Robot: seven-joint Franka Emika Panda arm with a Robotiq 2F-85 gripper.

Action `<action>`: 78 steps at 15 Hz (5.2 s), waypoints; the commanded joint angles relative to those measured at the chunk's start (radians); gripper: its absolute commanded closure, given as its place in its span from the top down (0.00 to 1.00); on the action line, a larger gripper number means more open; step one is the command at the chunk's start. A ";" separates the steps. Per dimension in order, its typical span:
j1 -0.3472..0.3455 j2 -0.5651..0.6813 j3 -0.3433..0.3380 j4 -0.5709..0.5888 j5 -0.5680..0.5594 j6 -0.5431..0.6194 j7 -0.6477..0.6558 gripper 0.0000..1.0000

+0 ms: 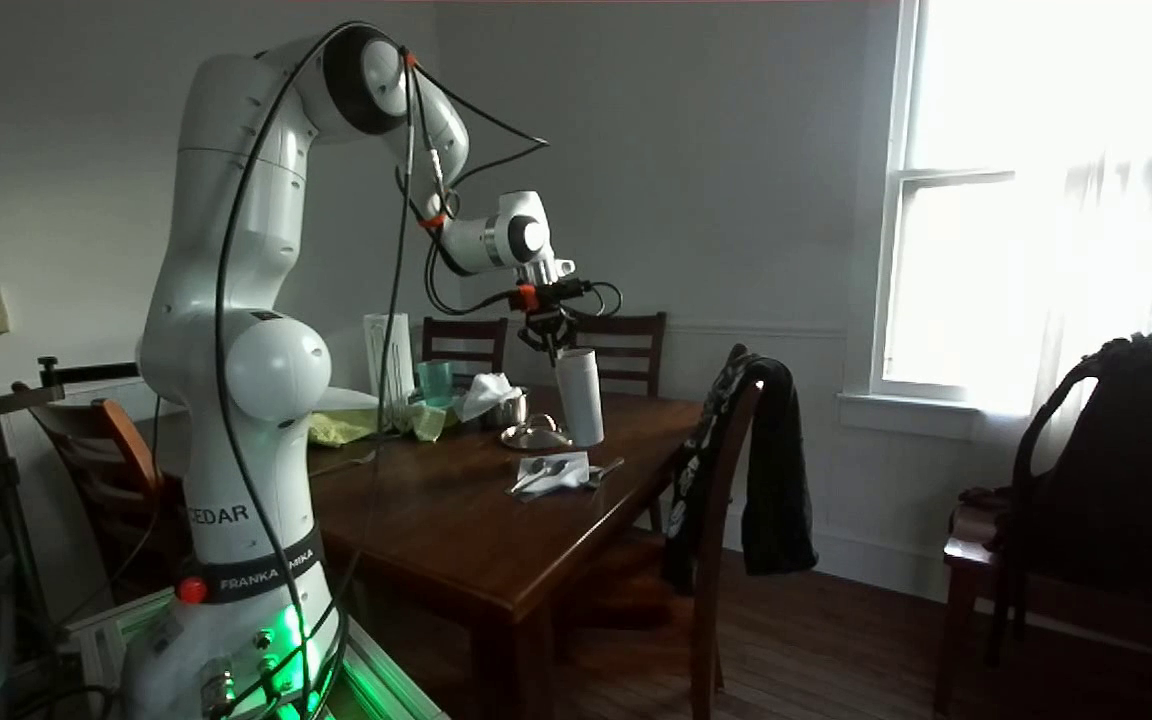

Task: Unstack the cups

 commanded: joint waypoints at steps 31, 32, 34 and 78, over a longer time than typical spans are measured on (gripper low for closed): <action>-0.017 -0.237 0.016 -0.018 0.143 -0.161 -0.018 0.01; -0.018 -0.233 0.014 -0.019 0.117 -0.138 0.001 0.01; -0.021 -0.224 0.010 -0.012 0.107 -0.120 0.014 0.01; -0.139 0.234 -0.028 0.359 0.131 -0.135 -0.075 0.01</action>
